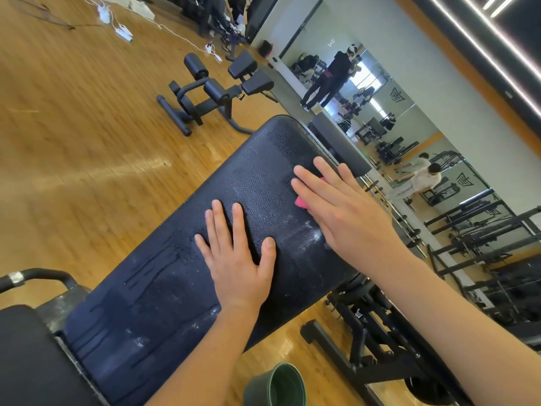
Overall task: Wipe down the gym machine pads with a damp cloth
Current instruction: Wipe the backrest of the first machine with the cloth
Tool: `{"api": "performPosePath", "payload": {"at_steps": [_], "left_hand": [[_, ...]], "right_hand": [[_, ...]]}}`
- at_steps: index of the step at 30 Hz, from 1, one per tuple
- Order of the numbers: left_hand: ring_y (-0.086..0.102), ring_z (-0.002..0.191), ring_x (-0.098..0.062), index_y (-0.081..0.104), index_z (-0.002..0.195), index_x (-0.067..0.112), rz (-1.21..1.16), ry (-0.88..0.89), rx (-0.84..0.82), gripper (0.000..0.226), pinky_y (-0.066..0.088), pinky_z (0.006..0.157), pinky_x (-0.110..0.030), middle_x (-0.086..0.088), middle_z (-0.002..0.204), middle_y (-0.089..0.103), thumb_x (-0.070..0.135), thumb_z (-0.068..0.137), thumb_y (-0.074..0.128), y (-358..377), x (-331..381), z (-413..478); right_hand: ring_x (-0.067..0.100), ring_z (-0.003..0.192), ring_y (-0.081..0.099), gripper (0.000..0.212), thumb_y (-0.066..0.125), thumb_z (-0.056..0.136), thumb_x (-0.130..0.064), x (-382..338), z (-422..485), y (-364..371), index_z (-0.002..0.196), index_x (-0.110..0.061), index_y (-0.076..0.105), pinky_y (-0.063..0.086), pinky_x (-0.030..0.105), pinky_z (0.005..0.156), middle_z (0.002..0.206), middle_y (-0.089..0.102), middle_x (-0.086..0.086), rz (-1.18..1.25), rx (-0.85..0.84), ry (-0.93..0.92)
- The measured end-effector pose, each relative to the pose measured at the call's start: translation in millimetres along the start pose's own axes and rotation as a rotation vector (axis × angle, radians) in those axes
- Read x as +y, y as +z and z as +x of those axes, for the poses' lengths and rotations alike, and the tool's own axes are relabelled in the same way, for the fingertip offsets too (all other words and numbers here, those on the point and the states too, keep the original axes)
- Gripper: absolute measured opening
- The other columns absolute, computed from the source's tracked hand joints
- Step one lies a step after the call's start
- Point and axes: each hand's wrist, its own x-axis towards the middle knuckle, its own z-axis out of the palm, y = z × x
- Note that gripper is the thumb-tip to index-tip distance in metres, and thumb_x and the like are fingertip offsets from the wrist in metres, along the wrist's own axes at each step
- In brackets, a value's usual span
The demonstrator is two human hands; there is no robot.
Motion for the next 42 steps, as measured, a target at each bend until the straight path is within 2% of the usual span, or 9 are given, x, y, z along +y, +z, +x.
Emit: {"api": "performPosePath", "payload": {"at_steps": [3,7,11,23,28,34,39,42], "left_hand": [[0.003,0.159,-0.023,0.024,0.161,0.022,-0.007,-0.006,-0.009,0.071,0.003,0.125,-0.06,-0.005,0.172,0.01,0.051,0.098,0.041,-1,1,0],[0.003,0.159,-0.023,0.025,0.161,0.021,-0.008,-0.011,-0.016,0.071,0.003,0.125,-0.06,-0.005,0.172,0.01,0.05,0.098,0.041,-3,2,1],[0.002,0.159,-0.022,0.027,0.161,0.021,-0.015,-0.015,-0.015,0.071,0.002,0.125,-0.058,-0.005,0.172,0.011,0.051,0.098,0.041,-4,3,2],[0.002,0.159,-0.022,0.024,0.161,0.023,-0.008,-0.006,-0.002,0.07,-0.005,0.126,-0.051,-0.005,0.172,0.01,0.052,0.099,0.04,-2,0,1],[0.003,0.159,-0.023,0.023,0.161,0.024,-0.006,0.001,0.0,0.071,-0.002,0.126,-0.054,-0.004,0.172,0.009,0.051,0.098,0.041,-1,-1,1],[0.005,0.159,-0.024,0.025,0.161,0.022,-0.005,-0.005,0.002,0.072,0.001,0.125,-0.056,-0.007,0.171,0.012,0.051,0.097,0.043,-1,1,0],[0.006,0.159,-0.024,0.025,0.16,0.023,0.003,-0.016,0.003,0.072,0.001,0.125,-0.055,-0.007,0.171,0.013,0.052,0.098,0.043,-2,0,2],[0.005,0.159,-0.024,0.025,0.161,0.023,0.001,-0.02,-0.002,0.071,0.001,0.125,-0.055,-0.007,0.171,0.013,0.051,0.097,0.043,-1,1,3]], "right_hand": [[0.035,0.153,0.029,0.056,0.062,0.097,-0.006,-3,32,1,0.151,-0.008,0.047,0.016,0.049,0.125,0.161,0.04,0.007,-0.013,0.003,-0.008],[0.031,0.157,0.016,0.052,0.047,0.106,-0.011,-7,78,6,0.157,-0.011,0.037,0.005,0.045,0.127,0.167,0.029,0.004,-0.003,-0.021,-0.027],[0.029,0.158,0.012,0.051,0.042,0.108,-0.012,-4,87,9,0.159,-0.012,0.033,0.0,0.043,0.127,0.169,0.024,0.002,0.003,-0.058,-0.029],[0.032,0.153,0.029,0.066,0.068,0.09,-0.001,1,-2,-5,0.152,-0.008,0.047,0.017,0.046,0.125,0.162,0.04,0.006,0.017,-0.09,-0.067],[0.033,0.15,0.035,0.077,0.08,0.078,0.004,3,-41,-4,0.149,-0.008,0.052,0.021,0.047,0.124,0.159,0.044,0.007,-0.014,-0.074,-0.072],[0.033,0.151,0.032,0.078,0.081,0.077,0.004,4,-45,3,0.149,-0.007,0.052,0.022,0.048,0.124,0.16,0.043,0.007,-0.005,-0.046,-0.086],[0.032,0.154,0.025,0.09,0.084,0.072,0.002,7,-50,9,0.152,-0.008,0.045,0.017,0.046,0.127,0.163,0.037,0.007,0.006,-0.043,-0.088],[0.03,0.156,0.022,0.084,0.081,0.078,0.001,9,-49,9,0.153,-0.009,0.044,0.016,0.046,0.128,0.164,0.036,0.006,0.008,-0.041,-0.095]]}}
